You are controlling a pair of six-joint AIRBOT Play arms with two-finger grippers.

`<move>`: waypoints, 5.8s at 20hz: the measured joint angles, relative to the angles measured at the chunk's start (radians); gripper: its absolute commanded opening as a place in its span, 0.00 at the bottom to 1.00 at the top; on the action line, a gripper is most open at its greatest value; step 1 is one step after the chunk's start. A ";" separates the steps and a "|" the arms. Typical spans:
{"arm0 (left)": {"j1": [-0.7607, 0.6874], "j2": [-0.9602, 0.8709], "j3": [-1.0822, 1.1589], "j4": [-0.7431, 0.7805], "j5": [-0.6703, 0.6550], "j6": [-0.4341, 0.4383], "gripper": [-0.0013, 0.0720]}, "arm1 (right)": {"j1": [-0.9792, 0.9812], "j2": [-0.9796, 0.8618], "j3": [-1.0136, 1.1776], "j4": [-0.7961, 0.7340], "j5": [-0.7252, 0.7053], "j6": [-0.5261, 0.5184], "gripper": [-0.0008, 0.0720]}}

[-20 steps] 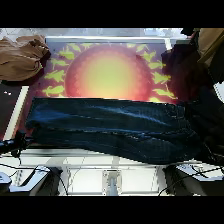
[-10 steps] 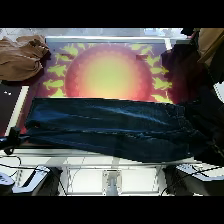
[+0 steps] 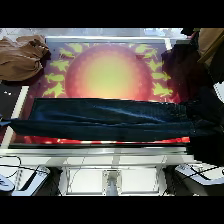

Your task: Fold the clothes and pants, and hang the long-sleeved shirts on hangers.

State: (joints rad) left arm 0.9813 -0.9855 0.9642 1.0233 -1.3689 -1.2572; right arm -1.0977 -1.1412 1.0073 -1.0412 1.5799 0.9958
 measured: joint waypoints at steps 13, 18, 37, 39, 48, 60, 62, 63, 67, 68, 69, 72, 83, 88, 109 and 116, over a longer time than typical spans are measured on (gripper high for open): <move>-0.401 -0.388 0.282 0.284 0.179 -0.319 0.03 | 0.417 -0.039 0.010 0.015 -0.476 0.425 0.06; -0.417 -0.501 0.325 0.318 0.209 -0.363 0.03 | 0.439 -0.086 0.011 0.005 -0.562 0.568 0.06; -0.499 -0.592 0.342 0.231 0.540 -0.412 0.91 | 0.573 -0.185 0.055 -0.051 -0.803 0.643 0.55; -0.501 -0.561 0.342 0.217 0.547 -0.412 0.91 | 0.563 -0.167 0.103 -0.071 -0.756 0.584 0.55; -0.615 -0.301 0.343 0.077 0.673 -0.198 0.91 | 0.379 -0.266 0.240 -0.069 -0.305 0.315 0.64; -0.869 -0.261 0.343 0.031 0.718 -0.100 0.91 | 0.354 -0.661 0.357 0.042 -0.163 0.154 0.77; -0.885 -0.261 0.343 0.031 0.719 -0.100 0.91 | 0.369 -0.691 0.372 0.047 -0.137 0.147 0.77; -0.891 -0.261 0.343 0.030 0.720 -0.098 0.91 | 0.381 -0.703 0.376 0.052 -0.125 0.139 0.77; -0.903 -0.261 0.343 0.030 0.721 -0.097 0.91 | 0.434 -0.734 0.388 0.097 -0.087 0.068 0.35; -0.904 -0.261 0.343 0.030 0.720 -0.097 0.91 | 0.441 -0.737 0.395 0.108 -0.080 0.053 0.24; -0.905 -0.261 0.343 0.030 0.716 -0.096 0.91 | 0.446 -0.738 0.408 0.130 -0.056 0.037 0.08; -0.906 -0.261 0.343 0.030 0.698 -0.096 0.91 | 0.456 -0.731 0.468 0.174 0.039 0.012 0.07; -1.052 -0.330 0.343 0.030 0.629 -0.096 0.71 | 0.462 -0.603 0.652 0.202 0.194 0.081 0.28; -1.142 -0.410 0.343 0.031 0.630 -0.096 0.70 | 0.462 -0.584 0.659 0.201 0.190 0.128 0.46; -1.167 -0.441 0.343 0.031 0.631 -0.096 0.70 | 0.354 -0.597 0.413 -0.045 0.185 0.198 0.73; -1.167 -0.441 0.343 0.031 0.631 -0.096 0.70 | 0.359 -0.592 0.303 0.088 -0.029 0.150 0.73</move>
State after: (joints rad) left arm -0.1852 -1.4261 1.3067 1.0538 -0.7376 -1.3529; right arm -0.7387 -1.7329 1.3102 -0.9535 1.5505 1.1454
